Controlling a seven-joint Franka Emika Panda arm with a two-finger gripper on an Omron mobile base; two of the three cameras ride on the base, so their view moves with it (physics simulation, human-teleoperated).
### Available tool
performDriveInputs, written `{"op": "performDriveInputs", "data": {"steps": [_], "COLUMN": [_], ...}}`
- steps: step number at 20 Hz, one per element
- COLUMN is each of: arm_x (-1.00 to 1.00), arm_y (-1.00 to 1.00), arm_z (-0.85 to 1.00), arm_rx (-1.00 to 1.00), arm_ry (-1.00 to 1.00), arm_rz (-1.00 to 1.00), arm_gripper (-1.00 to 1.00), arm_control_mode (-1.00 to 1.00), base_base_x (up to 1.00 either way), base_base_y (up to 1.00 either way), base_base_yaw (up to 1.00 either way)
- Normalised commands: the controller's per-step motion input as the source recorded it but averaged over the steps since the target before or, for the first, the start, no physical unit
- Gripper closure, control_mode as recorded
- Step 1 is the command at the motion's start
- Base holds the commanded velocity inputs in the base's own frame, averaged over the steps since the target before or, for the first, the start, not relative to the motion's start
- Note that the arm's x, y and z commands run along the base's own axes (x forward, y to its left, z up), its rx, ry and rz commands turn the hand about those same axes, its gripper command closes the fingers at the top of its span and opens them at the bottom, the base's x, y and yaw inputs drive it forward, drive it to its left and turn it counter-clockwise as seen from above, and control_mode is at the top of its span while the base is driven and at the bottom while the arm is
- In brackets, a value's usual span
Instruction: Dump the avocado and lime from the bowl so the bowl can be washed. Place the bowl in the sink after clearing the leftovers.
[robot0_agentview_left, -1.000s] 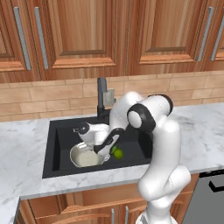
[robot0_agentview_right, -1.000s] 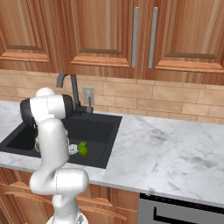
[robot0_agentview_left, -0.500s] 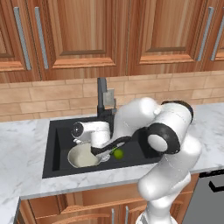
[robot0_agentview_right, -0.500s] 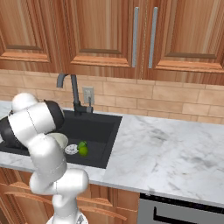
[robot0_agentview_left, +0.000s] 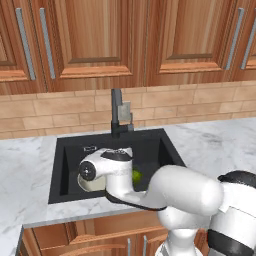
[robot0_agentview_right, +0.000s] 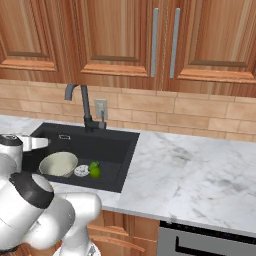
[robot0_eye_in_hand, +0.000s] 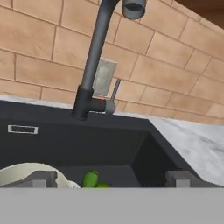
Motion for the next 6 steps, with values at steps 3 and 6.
{"op": "performDriveInputs", "data": {"steps": [3, 6], "arm_x": [-1.00, -1.00], "arm_y": [-0.06, -0.24], "arm_z": [1.00, 1.00], "arm_rx": [0.00, 0.05], "arm_ry": [-0.32, -0.31], "arm_rz": [0.01, 0.04], "arm_gripper": [-1.00, -1.00], "arm_control_mode": [-1.00, -1.00], "base_base_x": [0.00, 0.00], "base_base_y": [0.00, 0.00], "base_base_yaw": [0.00, 0.00]}}
